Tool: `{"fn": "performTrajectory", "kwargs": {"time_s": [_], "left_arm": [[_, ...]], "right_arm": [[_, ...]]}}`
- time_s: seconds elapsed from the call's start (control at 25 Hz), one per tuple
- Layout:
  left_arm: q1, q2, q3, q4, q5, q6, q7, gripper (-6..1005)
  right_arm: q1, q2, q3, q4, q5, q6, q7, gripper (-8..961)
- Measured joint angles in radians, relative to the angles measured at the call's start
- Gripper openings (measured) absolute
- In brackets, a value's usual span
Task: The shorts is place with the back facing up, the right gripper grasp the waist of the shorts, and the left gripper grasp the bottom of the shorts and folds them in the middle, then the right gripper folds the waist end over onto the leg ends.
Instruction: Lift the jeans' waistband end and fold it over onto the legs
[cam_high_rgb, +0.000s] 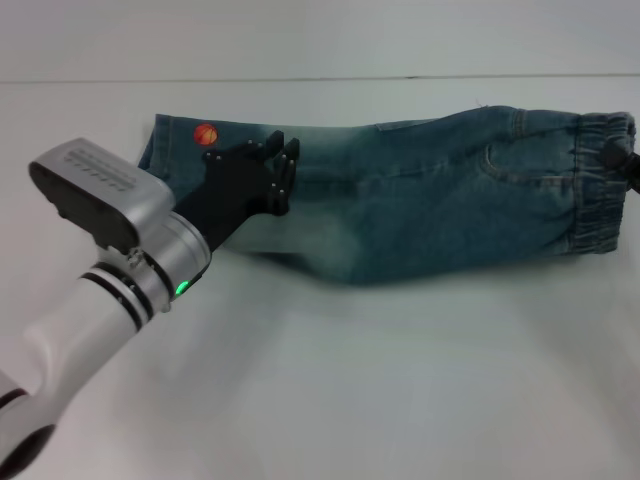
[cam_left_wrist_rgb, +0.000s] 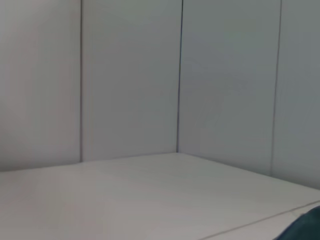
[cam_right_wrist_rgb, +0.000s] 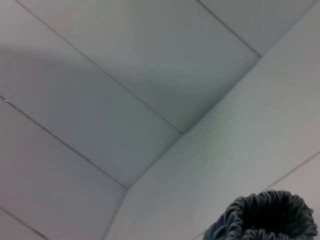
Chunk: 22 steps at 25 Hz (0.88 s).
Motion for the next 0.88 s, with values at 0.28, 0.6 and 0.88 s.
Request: {"fn": "performTrajectory", "kwargs": {"time_s": [0.28,0.6,0.88], "left_arm": [[-0.061,0.0,-0.093,-0.118,0.032,-0.01,0.135,137],[-0.071,0.0,-0.293,-0.178,0.239,-0.057,0.219,1],[-0.066,0.0,-0.447,-0.206,0.426,-0.114,0.252,0]], "right_arm": [[-0.053,0.006,0.011,-0.081,0.005,-0.154,0.085,118],[-0.033,0.01,0.045,-0.096,0.012,-0.312,0.145,116],[0.102,0.01,-0.009,-0.142,0.003,-0.303,0.203,116]]}}
